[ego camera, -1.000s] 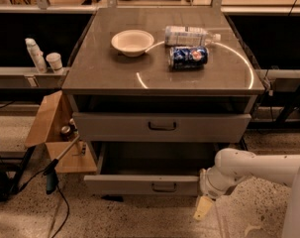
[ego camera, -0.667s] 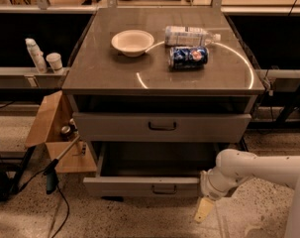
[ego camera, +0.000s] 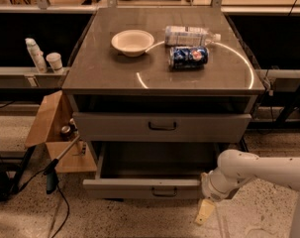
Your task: Open middle drawer
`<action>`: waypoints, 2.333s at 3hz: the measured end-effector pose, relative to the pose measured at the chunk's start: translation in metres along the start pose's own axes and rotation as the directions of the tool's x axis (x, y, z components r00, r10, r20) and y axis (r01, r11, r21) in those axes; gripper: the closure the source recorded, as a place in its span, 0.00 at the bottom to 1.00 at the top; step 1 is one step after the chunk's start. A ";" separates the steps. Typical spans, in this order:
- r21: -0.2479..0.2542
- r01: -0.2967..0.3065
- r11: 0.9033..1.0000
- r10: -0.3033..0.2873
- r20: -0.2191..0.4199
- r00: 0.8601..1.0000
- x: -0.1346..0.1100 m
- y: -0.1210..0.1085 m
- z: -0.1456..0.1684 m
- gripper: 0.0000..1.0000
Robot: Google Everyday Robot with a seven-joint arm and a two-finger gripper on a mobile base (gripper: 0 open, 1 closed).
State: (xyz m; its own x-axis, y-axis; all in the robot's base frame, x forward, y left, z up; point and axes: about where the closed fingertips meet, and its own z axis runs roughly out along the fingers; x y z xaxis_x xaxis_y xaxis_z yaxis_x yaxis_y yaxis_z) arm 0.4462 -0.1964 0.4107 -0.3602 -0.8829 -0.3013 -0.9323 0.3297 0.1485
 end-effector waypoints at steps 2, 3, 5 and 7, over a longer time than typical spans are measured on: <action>-0.045 -0.011 0.999 0.011 0.003 1.000 0.006 0.016 -0.003 0.00; -0.098 -0.024 0.995 0.024 -0.001 1.000 0.014 0.030 -0.003 0.00; -0.151 -0.034 0.988 0.034 -0.005 0.999 0.022 0.048 -0.004 0.00; -0.198 -0.047 0.979 0.046 -0.008 0.999 0.030 0.067 -0.008 0.00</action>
Offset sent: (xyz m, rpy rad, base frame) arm -0.1026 -0.0135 0.0012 0.0986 0.2904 0.0204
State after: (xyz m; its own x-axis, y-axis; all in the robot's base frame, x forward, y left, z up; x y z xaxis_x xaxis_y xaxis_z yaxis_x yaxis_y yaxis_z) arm 0.3727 -0.2033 0.4189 -0.4025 -0.8695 -0.2863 -0.8896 0.2977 0.3463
